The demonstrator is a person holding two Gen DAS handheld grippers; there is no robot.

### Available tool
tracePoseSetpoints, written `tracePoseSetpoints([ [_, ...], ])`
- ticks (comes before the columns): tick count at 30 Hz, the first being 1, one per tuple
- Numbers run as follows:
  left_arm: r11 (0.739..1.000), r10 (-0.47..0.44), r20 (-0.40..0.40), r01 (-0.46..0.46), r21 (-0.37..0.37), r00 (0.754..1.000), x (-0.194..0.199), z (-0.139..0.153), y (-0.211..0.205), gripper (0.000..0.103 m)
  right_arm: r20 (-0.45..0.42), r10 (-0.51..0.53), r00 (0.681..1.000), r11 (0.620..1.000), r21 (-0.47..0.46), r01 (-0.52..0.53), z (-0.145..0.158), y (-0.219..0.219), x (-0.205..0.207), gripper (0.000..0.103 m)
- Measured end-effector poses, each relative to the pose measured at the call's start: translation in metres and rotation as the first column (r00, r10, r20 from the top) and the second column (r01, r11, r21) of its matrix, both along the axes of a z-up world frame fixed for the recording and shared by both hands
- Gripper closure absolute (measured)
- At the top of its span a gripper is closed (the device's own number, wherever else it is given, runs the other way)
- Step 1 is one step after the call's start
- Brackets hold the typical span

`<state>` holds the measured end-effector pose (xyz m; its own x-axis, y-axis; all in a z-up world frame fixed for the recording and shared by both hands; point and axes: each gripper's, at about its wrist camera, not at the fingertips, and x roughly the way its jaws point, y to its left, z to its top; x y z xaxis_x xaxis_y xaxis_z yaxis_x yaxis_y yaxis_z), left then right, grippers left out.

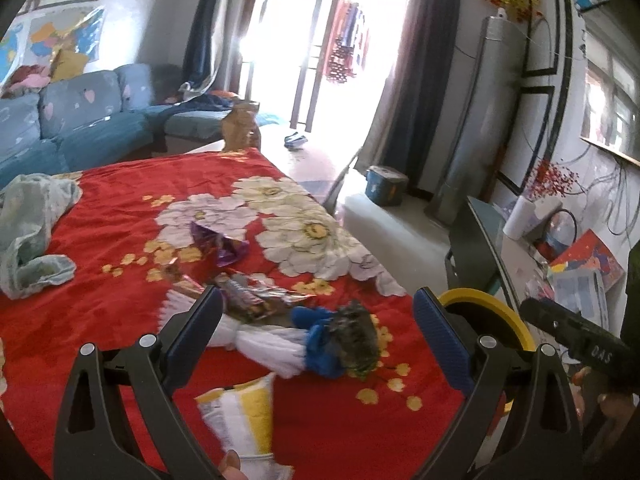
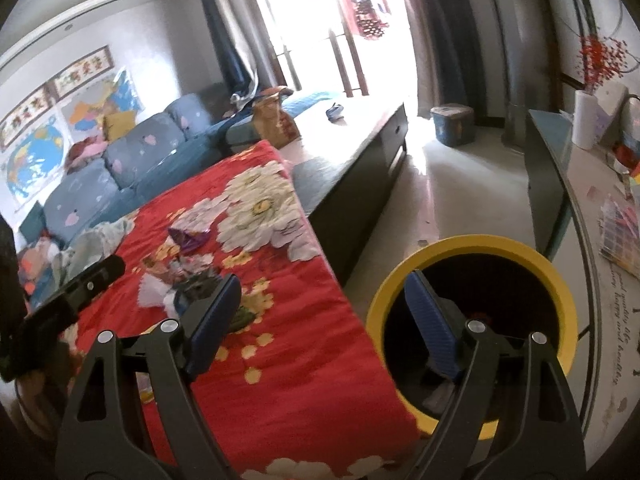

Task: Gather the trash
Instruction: 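Move both open tools back toward the remaining trash on the bed, then grasp the snack wrapper with left tool while right tool grasps the dark wrapper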

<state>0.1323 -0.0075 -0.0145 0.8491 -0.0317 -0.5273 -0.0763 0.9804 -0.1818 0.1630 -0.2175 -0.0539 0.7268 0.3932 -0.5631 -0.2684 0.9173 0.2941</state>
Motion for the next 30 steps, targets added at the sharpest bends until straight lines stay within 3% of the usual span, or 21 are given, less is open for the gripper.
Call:
tracePoseSetpoints([
  [10,0.998,0.06,-0.014,-0.061,-0.005,0.998,-0.011,-0.002,0.028,0.01,-0.008,0.087,0.996,0.996,-0.029,-0.088,-0.003,0.038,0.0,0.027],
  [21,0.996,0.087,-0.095,-0.089,-0.024,0.992,-0.019,-0.019,0.057,0.011,-0.03,0.231,0.973,0.968,-0.096,-0.233,-0.024,0.088,0.01,0.027],
  [26,0.996,0.063,-0.153,-0.072,-0.051,0.986,-0.021,-0.034,0.058,0.019,-0.072,0.296,0.952,0.943,-0.139,-0.304,-0.04,0.108,0.019,0.028],
  [30,0.995,0.034,-0.196,-0.052,-0.089,0.98,-0.019,-0.046,0.057,0.025,-0.109,0.339,0.935,0.915,-0.195,-0.354,-0.056,0.124,0.026,0.036],
])
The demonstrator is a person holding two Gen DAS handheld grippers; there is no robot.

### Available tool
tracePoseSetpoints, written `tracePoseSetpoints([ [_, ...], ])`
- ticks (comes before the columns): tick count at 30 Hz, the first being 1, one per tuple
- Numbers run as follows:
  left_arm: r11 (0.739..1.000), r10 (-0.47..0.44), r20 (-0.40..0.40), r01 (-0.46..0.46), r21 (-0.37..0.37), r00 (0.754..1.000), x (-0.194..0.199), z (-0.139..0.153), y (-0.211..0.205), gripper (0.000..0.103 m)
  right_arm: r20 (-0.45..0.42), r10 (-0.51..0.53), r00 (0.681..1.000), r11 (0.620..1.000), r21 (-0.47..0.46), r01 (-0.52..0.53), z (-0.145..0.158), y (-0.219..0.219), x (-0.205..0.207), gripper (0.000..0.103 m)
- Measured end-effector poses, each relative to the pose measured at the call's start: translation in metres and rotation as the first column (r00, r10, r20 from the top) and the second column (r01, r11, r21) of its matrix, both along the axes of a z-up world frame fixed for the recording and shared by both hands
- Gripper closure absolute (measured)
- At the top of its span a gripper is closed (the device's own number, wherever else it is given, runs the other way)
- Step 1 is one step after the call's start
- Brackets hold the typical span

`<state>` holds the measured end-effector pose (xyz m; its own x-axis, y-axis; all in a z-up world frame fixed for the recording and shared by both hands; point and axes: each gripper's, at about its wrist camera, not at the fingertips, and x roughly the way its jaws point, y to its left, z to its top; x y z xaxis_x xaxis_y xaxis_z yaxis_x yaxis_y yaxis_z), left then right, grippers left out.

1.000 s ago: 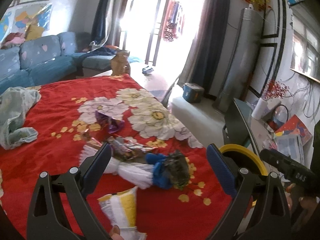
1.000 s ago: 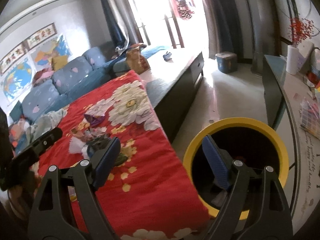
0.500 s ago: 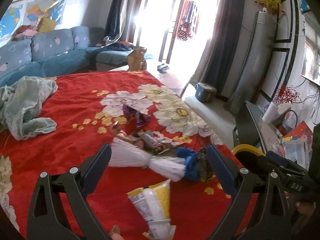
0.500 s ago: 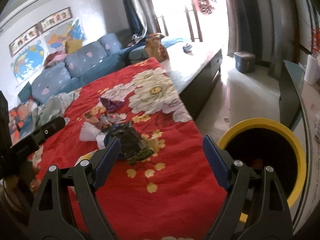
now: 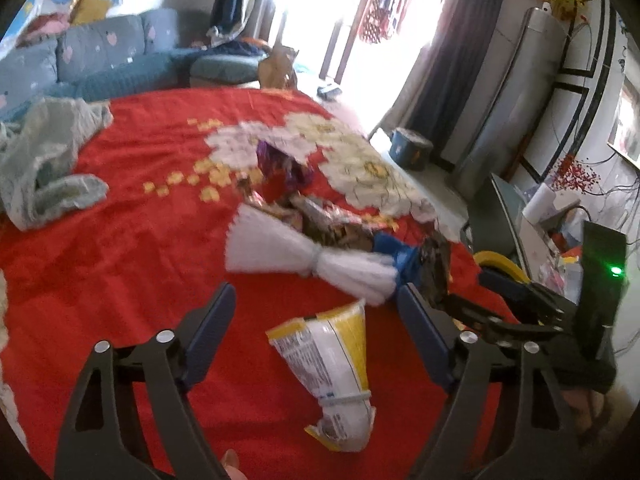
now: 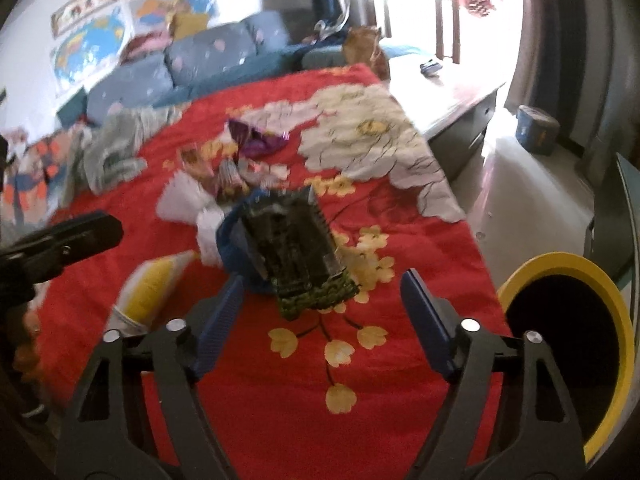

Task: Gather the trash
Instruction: 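Grasp the snack wrapper with left tool while right tool grasps the dark wrapper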

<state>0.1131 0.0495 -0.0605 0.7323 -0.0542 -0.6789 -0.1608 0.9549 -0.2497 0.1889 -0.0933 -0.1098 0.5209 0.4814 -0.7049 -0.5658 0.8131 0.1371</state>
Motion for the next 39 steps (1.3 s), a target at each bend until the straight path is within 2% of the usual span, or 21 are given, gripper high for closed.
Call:
tracePoseSetpoints([
  [4,0.999,-0.035,-0.052,0.034,-0.019,0.998,0.004,-0.015,-0.007,0.028,-0.042,0.038,0.998,0.999,-0.033,-0.04,-0.015,0.01,0.008,0.047],
  [6,0.999,-0.044,-0.075,0.042,-0.031,0.996,0.006,-0.022,-0.009,0.029,-0.062,0.049,0.997,0.998,-0.038,-0.052,-0.02,0.013,0.009,0.067],
  [12,0.999,-0.038,-0.131,0.036,-0.014,0.991,0.008,-0.043,-0.019,0.037,-0.071,0.051,0.996,0.999,-0.013,-0.052,-0.021,0.007,0.004,0.077],
  [15,0.999,-0.031,-0.13,0.032,0.006,0.991,0.008,-0.044,-0.02,0.044,-0.092,0.031,0.995,0.999,0.023,-0.029,-0.021,-0.001,0.004,0.079],
  [17,1.0,-0.017,-0.131,0.02,0.018,0.991,0.007,-0.044,-0.019,0.053,-0.098,0.02,0.995,0.999,0.038,-0.017,-0.02,-0.006,0.003,0.08],
  [25,1.0,-0.015,-0.115,0.017,0.016,0.993,0.006,-0.041,-0.017,0.061,-0.104,-0.003,0.995,0.997,0.073,0.011,-0.014,-0.017,-0.004,0.081],
  [34,1.0,-0.005,-0.029,0.005,0.009,1.0,0.0,-0.013,-0.013,0.062,-0.083,-0.021,0.996,0.994,0.101,0.029,0.001,-0.034,-0.008,0.082],
  [39,0.999,-0.05,0.032,0.05,0.01,0.998,-0.006,0.004,-0.024,0.062,-0.075,-0.033,0.997,0.992,0.119,0.042,0.009,-0.043,-0.01,0.082],
])
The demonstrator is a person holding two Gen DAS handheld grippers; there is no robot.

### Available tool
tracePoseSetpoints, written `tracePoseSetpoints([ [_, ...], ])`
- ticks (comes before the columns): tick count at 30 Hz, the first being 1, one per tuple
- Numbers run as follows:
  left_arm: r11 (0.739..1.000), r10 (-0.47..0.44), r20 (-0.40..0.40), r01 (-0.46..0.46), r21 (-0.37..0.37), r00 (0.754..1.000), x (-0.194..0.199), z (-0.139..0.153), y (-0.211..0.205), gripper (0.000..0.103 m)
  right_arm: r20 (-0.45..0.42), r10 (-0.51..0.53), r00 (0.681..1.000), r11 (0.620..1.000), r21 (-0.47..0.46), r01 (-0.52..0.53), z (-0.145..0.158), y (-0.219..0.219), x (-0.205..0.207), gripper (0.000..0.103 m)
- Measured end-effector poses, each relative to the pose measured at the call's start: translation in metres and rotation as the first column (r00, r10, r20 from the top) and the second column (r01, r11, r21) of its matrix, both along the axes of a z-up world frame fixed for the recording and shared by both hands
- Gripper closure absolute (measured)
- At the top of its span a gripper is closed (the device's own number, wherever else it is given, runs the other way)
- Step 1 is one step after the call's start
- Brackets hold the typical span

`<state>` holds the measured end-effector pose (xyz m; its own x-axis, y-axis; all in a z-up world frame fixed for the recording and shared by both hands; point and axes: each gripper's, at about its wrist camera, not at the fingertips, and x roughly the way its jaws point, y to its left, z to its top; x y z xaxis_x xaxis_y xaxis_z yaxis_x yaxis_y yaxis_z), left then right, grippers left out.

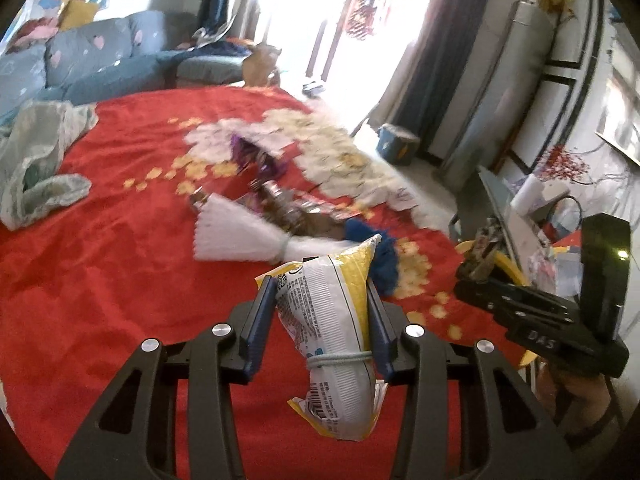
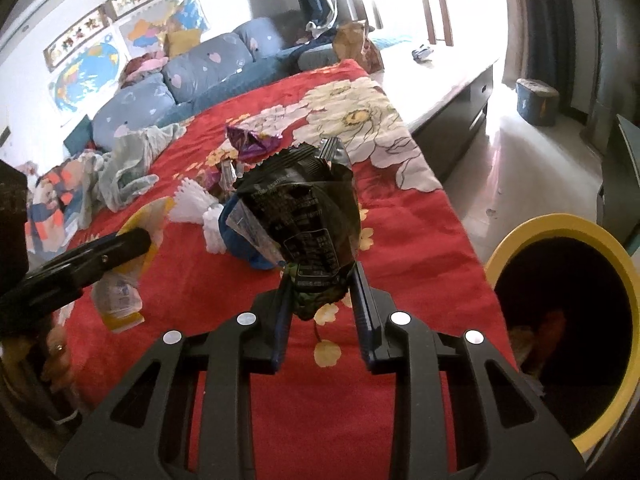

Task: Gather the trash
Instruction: 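Grasp the snack wrapper with left tool while right tool grasps the dark wrapper, then carry the white-yellow snack wrapper and dark wrapper over the yellow bin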

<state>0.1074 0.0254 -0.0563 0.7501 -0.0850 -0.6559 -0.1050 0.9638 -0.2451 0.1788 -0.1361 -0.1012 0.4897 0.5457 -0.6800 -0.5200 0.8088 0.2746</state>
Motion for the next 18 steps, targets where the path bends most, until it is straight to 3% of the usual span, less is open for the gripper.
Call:
tracePoseSetpoints([
  [18,0.993,-0.107,0.082,0.103,0.051,0.991,-0.006,0.029,-0.043,0.062,0.038,-0.034,0.999,0.999,0.038,0.033,0.019,-0.024,-0.006,0.081],
])
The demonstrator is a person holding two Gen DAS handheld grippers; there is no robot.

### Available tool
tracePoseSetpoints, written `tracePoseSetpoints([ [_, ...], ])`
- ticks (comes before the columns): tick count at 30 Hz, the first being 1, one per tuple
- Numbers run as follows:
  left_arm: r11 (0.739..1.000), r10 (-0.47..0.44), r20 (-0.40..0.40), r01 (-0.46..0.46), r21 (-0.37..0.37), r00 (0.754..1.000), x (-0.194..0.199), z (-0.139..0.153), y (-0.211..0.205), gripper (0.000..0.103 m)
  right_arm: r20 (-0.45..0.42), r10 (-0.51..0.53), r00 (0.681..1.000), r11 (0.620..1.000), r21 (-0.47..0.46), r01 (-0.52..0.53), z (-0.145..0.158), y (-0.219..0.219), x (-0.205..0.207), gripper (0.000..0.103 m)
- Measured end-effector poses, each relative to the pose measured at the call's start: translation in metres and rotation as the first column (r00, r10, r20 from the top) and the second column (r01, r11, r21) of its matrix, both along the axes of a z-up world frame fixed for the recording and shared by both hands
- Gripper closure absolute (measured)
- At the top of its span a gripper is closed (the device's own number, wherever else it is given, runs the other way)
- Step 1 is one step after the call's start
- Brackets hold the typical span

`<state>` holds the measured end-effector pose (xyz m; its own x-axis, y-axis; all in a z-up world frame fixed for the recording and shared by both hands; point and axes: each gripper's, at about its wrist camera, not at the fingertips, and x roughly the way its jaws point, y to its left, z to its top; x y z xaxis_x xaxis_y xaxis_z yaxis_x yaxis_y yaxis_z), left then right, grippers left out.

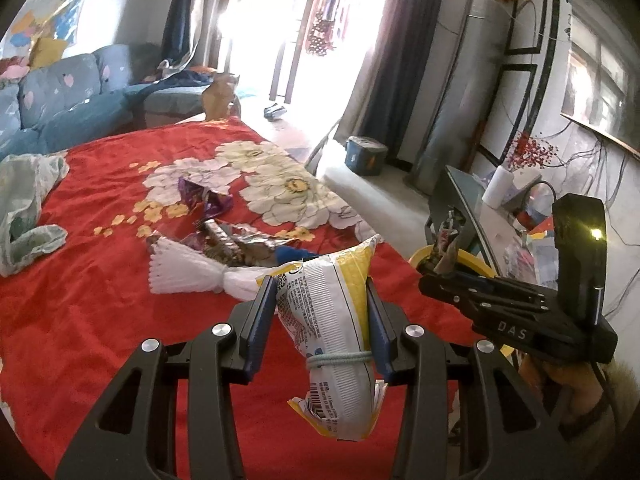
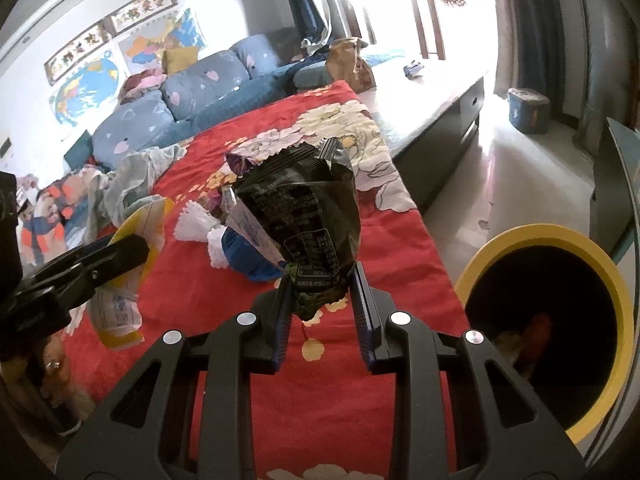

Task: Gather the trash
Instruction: 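Carry the white-yellow snack wrapper and dark wrapper over the yellow bin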

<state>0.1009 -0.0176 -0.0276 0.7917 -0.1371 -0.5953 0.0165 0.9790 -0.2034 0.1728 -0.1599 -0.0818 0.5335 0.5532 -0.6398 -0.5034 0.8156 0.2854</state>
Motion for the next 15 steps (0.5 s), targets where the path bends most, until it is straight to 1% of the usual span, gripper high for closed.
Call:
tracePoseSetpoints([
  [15,0.997,-0.068,0.018,0.068,0.022,0.998,0.007,0.007,-0.028,0.062,0.006,-0.055,0.998,0.998,0.021,0.055,0.005,-0.023,0.003,0.081],
])
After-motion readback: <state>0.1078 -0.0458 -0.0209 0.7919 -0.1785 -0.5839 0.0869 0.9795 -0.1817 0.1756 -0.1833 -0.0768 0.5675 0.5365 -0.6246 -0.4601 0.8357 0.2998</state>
